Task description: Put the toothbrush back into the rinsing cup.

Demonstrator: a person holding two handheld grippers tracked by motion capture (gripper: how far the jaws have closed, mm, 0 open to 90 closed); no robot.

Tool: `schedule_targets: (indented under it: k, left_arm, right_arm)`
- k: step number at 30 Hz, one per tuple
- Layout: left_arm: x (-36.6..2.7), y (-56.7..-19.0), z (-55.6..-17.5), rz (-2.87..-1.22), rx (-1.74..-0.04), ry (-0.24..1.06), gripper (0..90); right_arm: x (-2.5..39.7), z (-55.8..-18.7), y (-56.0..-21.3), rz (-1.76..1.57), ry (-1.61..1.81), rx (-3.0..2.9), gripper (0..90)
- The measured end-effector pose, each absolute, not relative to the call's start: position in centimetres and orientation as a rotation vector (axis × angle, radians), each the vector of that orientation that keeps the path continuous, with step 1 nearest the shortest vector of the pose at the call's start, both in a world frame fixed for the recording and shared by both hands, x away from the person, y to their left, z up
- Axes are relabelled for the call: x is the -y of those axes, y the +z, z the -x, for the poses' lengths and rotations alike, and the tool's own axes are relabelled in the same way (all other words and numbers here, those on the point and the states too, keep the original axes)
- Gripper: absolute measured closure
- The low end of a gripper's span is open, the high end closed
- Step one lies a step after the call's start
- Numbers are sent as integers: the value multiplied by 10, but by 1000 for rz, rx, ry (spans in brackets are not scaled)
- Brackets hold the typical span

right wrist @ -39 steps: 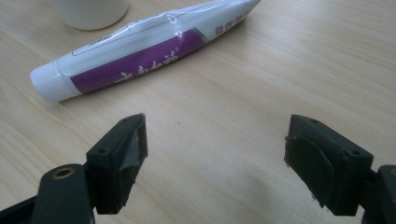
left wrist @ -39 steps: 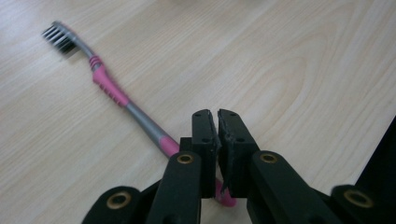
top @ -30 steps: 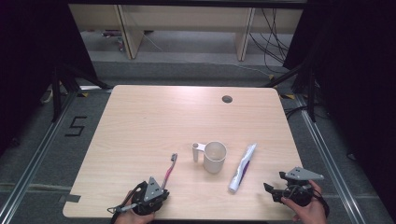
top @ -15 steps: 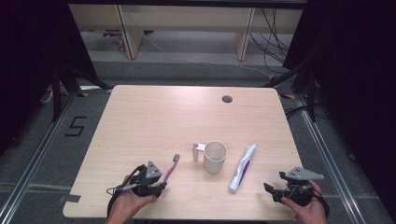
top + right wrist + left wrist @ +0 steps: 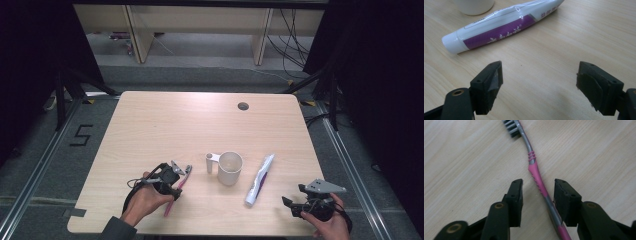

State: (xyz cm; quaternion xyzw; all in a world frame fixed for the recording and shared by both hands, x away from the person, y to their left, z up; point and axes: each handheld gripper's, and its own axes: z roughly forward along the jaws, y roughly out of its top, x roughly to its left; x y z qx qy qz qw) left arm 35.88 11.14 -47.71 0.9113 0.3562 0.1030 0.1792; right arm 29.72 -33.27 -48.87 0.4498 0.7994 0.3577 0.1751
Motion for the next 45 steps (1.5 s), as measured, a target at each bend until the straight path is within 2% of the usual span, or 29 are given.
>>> schedule_targets:
  k: [19,33,42,45]
  left_arm:
    - [-102,-480,-382,-2750,-1007,186,812]
    - [-88,-478,-392,-2900,-975,151,824]
    - [-88,-478,-389,-2908,-917,167,829]
    - [-93,-472,-390,-2850,-932,199,830]
  right_arm:
    - [331,-297,-489,-1266,1013,-2267,226]
    - [330,-296,-489,-1284,1011,-2278,226]
    - [331,-297,-489,-1262,1013,-2270,227]
    - [331,-297,-489,-1269,1020,-2268,227]
